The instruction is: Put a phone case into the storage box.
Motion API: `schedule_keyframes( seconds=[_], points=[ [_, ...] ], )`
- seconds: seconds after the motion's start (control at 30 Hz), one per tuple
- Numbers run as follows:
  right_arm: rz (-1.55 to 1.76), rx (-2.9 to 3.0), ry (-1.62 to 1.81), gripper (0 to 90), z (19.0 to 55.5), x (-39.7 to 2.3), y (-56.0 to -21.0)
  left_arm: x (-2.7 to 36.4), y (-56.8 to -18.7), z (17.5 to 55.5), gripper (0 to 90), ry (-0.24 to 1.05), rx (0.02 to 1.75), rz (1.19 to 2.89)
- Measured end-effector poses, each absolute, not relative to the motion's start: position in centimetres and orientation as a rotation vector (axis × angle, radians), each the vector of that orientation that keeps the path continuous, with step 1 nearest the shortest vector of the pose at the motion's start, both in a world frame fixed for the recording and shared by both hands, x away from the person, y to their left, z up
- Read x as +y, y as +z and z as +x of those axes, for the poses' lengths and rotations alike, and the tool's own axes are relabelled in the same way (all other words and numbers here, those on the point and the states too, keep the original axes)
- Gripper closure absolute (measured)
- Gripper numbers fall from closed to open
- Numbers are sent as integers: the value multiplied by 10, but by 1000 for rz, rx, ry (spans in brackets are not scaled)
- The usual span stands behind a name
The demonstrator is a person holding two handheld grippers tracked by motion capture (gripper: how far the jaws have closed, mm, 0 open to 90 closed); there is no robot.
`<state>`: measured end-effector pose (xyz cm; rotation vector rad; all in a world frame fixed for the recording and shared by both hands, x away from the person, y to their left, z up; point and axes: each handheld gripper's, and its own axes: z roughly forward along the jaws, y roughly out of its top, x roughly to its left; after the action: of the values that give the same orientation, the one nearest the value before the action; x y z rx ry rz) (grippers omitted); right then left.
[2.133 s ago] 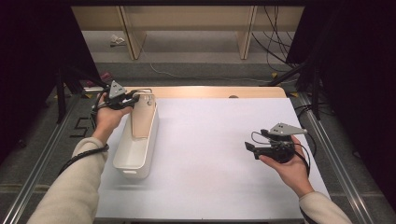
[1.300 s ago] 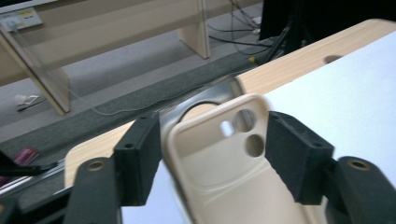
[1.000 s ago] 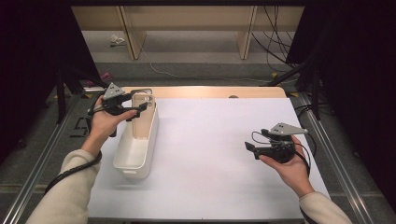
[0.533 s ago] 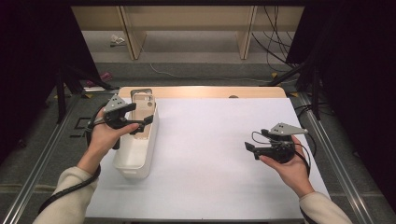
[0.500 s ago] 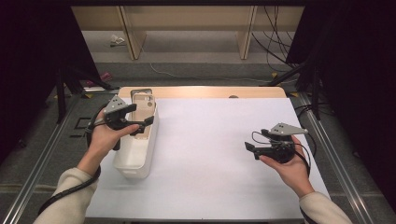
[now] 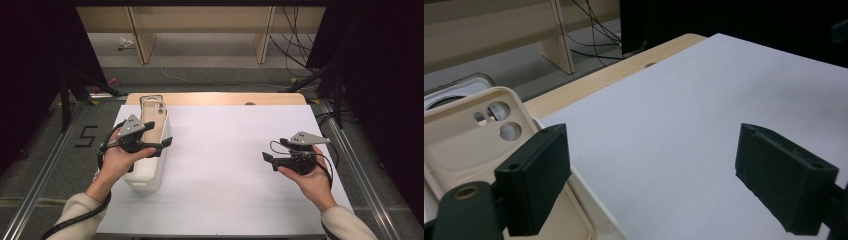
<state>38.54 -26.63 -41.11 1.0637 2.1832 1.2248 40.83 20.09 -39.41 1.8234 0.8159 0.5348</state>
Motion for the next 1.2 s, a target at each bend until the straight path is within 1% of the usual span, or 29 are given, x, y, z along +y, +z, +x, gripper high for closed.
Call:
schedule_keyframes(
  seconds=[0.13,0.27,0.7,0.77,0.83,0.93,1.03,1.2],
  points=[
    [1063,2184,1223,175,385,-266,-411,196,-399,403,139,518,786,1857],
    [1057,2183,1227,175,385,-266,-410,194,-401,397,136,515,771,1856],
    [1051,2189,1230,175,383,-265,-410,188,-406,370,141,563,717,1820],
    [1050,2188,1235,175,383,-265,-410,188,-401,365,152,588,713,1794],
    [1049,2190,1234,175,383,-265,-410,186,-393,362,152,586,701,1777],
    [1051,2190,1234,175,382,-266,-410,184,-390,358,141,582,684,1786],
    [1052,2188,1243,175,381,-267,-410,182,-398,354,144,582,674,1826],
    [1052,2186,1247,175,378,-269,-409,182,-403,349,143,565,673,1831]
  ],
)
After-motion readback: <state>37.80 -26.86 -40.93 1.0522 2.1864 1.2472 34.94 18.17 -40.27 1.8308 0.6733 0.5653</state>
